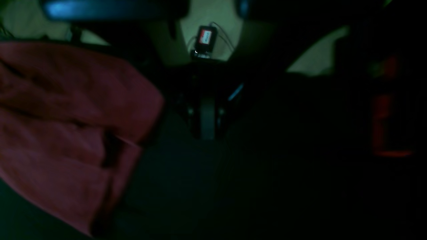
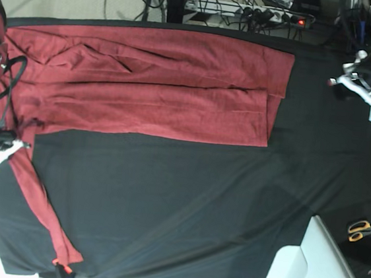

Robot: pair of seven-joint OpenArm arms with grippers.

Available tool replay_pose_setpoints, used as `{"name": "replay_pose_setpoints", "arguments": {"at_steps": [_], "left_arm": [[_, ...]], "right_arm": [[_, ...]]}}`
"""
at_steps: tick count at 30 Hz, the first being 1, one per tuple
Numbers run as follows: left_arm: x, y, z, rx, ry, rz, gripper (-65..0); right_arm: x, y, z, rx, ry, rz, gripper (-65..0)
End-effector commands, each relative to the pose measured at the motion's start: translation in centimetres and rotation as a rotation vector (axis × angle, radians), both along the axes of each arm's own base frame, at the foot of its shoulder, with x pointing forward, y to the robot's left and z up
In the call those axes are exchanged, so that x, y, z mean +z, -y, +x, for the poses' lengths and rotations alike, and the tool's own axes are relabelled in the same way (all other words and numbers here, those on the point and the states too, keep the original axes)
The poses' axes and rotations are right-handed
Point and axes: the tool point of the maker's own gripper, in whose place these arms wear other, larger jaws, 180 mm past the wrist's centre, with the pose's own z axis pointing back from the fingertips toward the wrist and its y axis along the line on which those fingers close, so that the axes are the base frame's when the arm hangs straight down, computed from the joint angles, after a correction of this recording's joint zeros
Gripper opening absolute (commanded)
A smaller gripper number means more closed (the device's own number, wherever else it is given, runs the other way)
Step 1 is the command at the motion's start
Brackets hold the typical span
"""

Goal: Fold the T-shirt properly
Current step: 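Open both grippers and lift them away from the shirt, then move the right gripper to the hanging sleeve and grasp it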

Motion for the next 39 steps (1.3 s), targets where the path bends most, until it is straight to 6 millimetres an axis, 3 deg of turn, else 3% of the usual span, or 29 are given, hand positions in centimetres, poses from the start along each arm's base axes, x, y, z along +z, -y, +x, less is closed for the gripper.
{"name": "replay_pose_setpoints", "arguments": {"at_steps": [1,6,16,30,36,39], "left_arm": [[0.8,-0.4,0.6,-0.008,0.030,0.017,-65.0],[1.0,-0.1,1.4,-0.014,0.045,0.012,-65.0],[-0.3,-0.9,1.4,0.022,0.019,-0.011,-65.0],[-0.1,-0.9,2.3,0.024,0.032,-0.016,-65.0],[-0.9,1.4,2.9,-0.086,0.001,-0.017,-65.0],[-0.9,1.6,2.9,-0.092,0.000,-0.020,-65.0]], "right_arm": [[2.2,1.4,1.4,-0.010,0.056,-0.031,-64.4],[3.3,0.9,0.3,0.032,0.060,-0.134,-64.4],[5.6,-2.9,-4.2,0.071,0.031,-0.257,-64.4],[6.0,-8.8,-10.9,0.138,-0.055,-0.245,-64.4],[5.6,-10.6,-13.2,0.138,-0.069,-0.217,-64.4],[4.7,-11.1,-14.4,0.140,-0.095,-0.202,-64.4]]}}
